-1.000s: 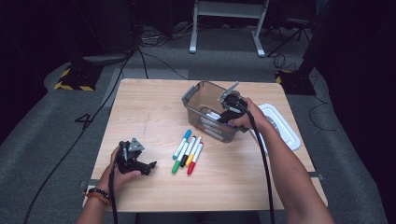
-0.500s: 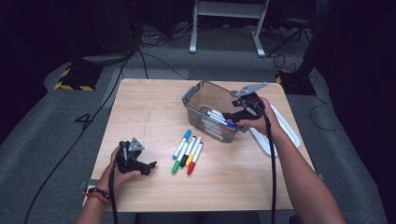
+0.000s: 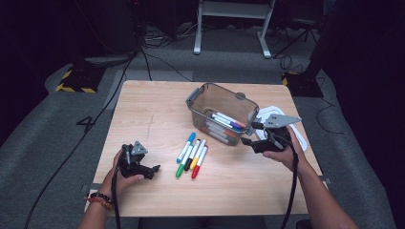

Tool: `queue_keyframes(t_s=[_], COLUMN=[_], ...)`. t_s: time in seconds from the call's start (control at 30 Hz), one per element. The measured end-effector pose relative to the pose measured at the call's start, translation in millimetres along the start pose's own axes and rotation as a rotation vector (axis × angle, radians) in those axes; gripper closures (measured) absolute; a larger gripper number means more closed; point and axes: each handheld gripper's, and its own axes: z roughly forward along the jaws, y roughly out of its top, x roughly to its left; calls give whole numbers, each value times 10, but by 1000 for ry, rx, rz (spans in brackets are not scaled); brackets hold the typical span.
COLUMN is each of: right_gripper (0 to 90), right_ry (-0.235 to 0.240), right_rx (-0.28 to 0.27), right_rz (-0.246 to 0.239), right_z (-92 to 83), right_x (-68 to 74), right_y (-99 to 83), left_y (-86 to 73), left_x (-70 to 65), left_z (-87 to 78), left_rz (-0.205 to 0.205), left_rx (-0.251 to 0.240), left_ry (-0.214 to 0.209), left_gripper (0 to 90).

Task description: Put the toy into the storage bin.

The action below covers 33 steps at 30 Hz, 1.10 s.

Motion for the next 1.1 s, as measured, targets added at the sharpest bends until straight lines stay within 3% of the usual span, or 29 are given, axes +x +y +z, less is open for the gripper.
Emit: queue_keyframes(t_s=[0.17, 0.3, 0.5, 0.67, 0.83, 1.1], right_gripper=[272, 273, 268, 263, 264, 276], right_ry=[-22, 1, 111, 205, 278, 339], right_rx=[3, 3, 64, 83, 99, 110], right_rz=[-7, -14, -42, -97, -182, -297], right_z=[-138, -147, 102, 384, 695, 1111], right_x=[128, 246, 425, 593, 784, 1051], right_y=[-277, -480, -632, -574, -447, -247], left_y=[-3, -4, -3, -3, -3, -1], left_x=[-5, -7, -6, -6, -6, 0], left_z=[-1, -2, -1, -1, -1, 0], left_rz=[-3, -5, -5, -5, -5, 2], left_rx=[-3, -3, -2, -2, -2, -3], left_ry=[3, 5, 3, 4, 4, 4], left_gripper=[6, 6, 6, 6, 6, 6])
